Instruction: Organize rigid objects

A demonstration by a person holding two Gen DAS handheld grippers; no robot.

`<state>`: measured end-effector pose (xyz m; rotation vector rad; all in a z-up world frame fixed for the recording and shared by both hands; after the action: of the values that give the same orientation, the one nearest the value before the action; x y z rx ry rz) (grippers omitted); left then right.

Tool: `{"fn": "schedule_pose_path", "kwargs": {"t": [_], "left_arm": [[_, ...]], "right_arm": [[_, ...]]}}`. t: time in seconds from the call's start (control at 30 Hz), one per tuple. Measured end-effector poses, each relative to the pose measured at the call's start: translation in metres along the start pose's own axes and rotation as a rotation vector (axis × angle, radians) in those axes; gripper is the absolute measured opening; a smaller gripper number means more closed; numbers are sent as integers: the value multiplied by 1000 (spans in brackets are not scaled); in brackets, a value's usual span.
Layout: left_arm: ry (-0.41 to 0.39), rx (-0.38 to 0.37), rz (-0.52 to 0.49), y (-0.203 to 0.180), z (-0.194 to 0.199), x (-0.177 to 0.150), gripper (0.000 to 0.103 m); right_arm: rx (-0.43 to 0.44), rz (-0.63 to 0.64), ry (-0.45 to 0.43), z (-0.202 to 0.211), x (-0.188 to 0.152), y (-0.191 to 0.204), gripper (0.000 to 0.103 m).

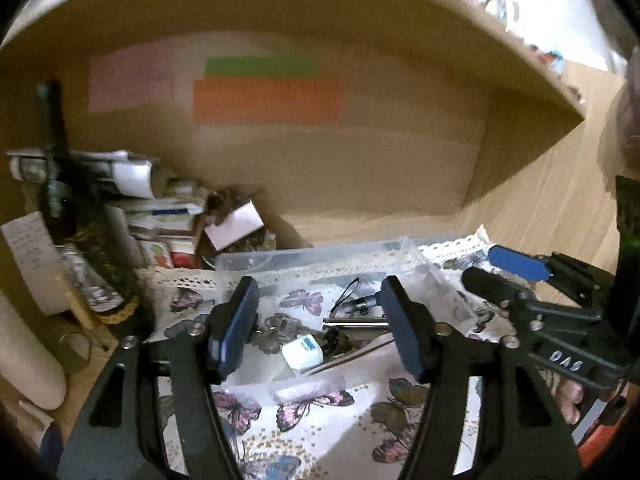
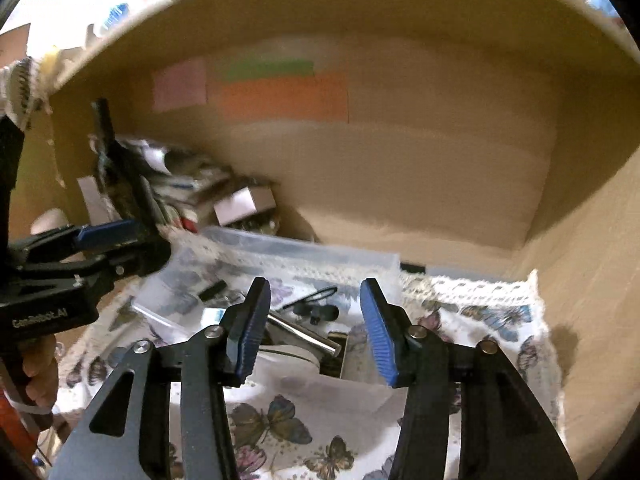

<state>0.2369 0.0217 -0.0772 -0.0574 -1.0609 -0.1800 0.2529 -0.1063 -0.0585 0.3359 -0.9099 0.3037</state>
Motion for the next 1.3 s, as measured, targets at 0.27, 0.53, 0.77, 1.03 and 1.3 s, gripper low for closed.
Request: {"fn": "schedule_pose_path", "kwargs": {"t": [0.27,0.53,0.77,1.03,1.3], "left_arm": [[-139,71,-43,-10,65,5,82],[-214,83,-58,-19,103,5,90],[-242,84,-61,-25,116,6,92],[-247,82,-47,-26,117,4,94],[-247,78,-40,-25,116,4,95]], "right_arm": [[36,-4,-137,68,10,9,70],[48,-9,-196,94,8,15,83],[53,-7,-208,103,5,18,84],[57,-15,-205,104,4,18,84],[59,-16,-206,104,3,18,84]]}}
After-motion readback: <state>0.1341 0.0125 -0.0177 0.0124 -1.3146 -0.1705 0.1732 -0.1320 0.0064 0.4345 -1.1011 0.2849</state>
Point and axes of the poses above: each gripper's, at about its wrist camera, not at the fingertips, and z roughly against the way its jaws point, y to its left, x to its top, the point moved 10 cm from there along -z, roughly the way its jaws point, and after that the axes turned 11 degrees about -z, right-handed, at the moved point
